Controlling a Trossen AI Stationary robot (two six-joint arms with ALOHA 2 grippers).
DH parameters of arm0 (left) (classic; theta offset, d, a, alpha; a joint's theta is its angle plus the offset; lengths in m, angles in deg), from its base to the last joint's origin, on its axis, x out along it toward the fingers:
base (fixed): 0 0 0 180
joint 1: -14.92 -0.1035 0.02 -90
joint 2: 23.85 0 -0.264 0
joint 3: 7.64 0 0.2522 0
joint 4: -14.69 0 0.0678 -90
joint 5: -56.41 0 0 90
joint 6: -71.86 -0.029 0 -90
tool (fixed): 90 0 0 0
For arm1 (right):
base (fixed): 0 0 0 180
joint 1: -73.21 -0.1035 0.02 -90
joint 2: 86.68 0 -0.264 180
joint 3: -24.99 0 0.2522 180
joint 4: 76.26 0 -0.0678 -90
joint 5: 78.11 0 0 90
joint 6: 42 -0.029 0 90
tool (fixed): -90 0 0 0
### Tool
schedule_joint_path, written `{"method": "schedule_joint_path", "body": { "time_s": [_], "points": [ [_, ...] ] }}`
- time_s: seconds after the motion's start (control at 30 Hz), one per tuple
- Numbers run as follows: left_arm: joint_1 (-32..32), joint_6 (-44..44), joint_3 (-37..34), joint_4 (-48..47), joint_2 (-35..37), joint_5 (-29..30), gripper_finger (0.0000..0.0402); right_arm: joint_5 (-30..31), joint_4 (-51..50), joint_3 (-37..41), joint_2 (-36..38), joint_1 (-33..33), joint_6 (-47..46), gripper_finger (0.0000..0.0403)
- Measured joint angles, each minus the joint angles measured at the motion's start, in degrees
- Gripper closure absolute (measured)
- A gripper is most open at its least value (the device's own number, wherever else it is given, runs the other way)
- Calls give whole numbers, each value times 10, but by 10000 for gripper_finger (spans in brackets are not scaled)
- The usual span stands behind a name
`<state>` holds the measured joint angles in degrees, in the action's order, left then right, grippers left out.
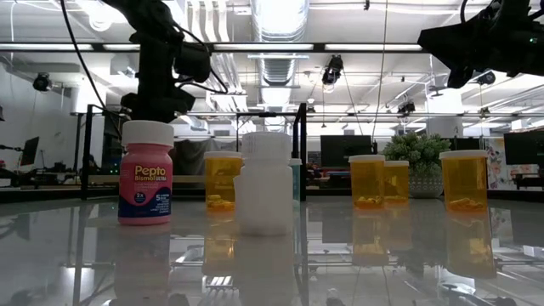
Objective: Pick and place medicine bottles onto shelf by color
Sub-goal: Put the left white pill bottle on the shelf
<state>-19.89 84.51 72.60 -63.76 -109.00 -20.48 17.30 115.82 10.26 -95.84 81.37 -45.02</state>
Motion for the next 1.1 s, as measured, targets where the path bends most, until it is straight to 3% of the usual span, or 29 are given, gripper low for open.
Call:
{"method": "schedule_joint_path", "body": {
  "time_s": [0.33,0.43,0.6,0.83,1.1],
  "points": [
    [1,-30,63,-36,2,8,221,0,0,0,0,0,-4,335],
    [4,-44,71,-50,5,-15,229,0,-1,0,0,0,-4,335],
    [10,-56,56,-48,8,-37,283,0,-6,0,0,0,-4,335],
    [11,-42,37,-47,8,-16,386,0,-6,0,0,0,-2,335],
    [11,-40,36,-21,8,-6,392,0,-8,0,0,0,-4,335]
  ]
}}
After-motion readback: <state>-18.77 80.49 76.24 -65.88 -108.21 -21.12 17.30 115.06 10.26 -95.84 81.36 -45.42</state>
